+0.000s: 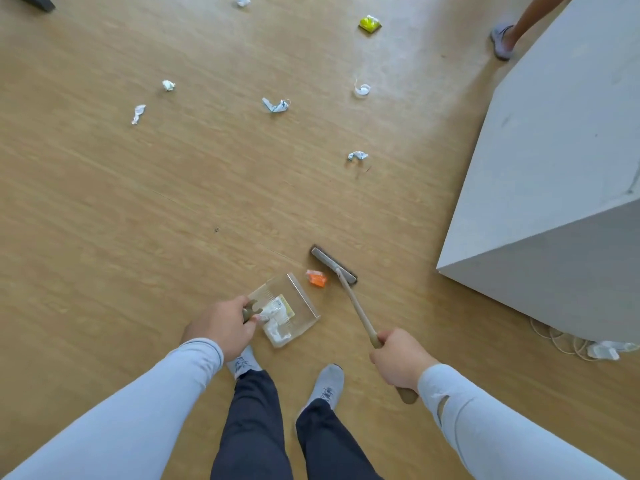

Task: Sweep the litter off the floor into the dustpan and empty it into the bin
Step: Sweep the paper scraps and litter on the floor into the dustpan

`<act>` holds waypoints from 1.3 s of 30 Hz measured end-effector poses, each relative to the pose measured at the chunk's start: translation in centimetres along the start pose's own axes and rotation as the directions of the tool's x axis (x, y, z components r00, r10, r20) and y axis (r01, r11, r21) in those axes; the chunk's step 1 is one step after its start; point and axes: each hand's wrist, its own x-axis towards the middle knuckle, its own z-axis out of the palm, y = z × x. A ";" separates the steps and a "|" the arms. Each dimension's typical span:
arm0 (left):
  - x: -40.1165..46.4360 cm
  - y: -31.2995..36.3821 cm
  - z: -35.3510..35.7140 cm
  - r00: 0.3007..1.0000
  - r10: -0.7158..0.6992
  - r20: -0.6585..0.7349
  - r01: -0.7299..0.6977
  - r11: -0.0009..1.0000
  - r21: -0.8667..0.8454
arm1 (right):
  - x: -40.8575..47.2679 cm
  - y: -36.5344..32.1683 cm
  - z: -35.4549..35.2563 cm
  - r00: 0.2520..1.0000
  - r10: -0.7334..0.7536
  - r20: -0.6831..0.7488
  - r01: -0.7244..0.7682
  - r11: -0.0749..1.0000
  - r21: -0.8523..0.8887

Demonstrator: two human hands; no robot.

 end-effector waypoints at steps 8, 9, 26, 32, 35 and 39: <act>1.2 -0.7 -0.7 1.000 0.003 0.015 -0.003 1.000 -0.012 | -5.1 1.7 -8.2 0.980 -0.009 0.197 -0.014 0.993 0.117; 1.3 -0.7 -0.7 1.000 0.005 0.014 -0.005 1.000 -0.010 | -5.5 1.7 -8.2 0.982 -0.019 0.186 -0.001 0.994 0.109; 3.3 -3.5 -11.5 0.996 0.085 0.012 -0.083 0.988 -0.127 | -5.6 -8.9 -9.6 0.995 0.103 -0.011 -0.084 0.871 0.484; 6.5 -4.1 -19.4 0.988 0.155 -0.030 -0.157 0.978 -0.136 | -6.1 -13.6 -10.9 0.988 0.130 -0.088 -0.049 0.790 0.611; 8.3 -3.2 -21.6 0.981 0.189 -0.044 -0.193 0.974 -0.115 | -5.4 -15.1 -12.1 0.982 0.146 -0.118 -0.033 0.753 0.657; 11.2 -0.7 -24.2 0.975 0.207 -0.078 -0.212 0.975 -0.063 | -3.6 -16.3 -15.3 0.975 0.169 -0.141 -0.023 0.716 0.698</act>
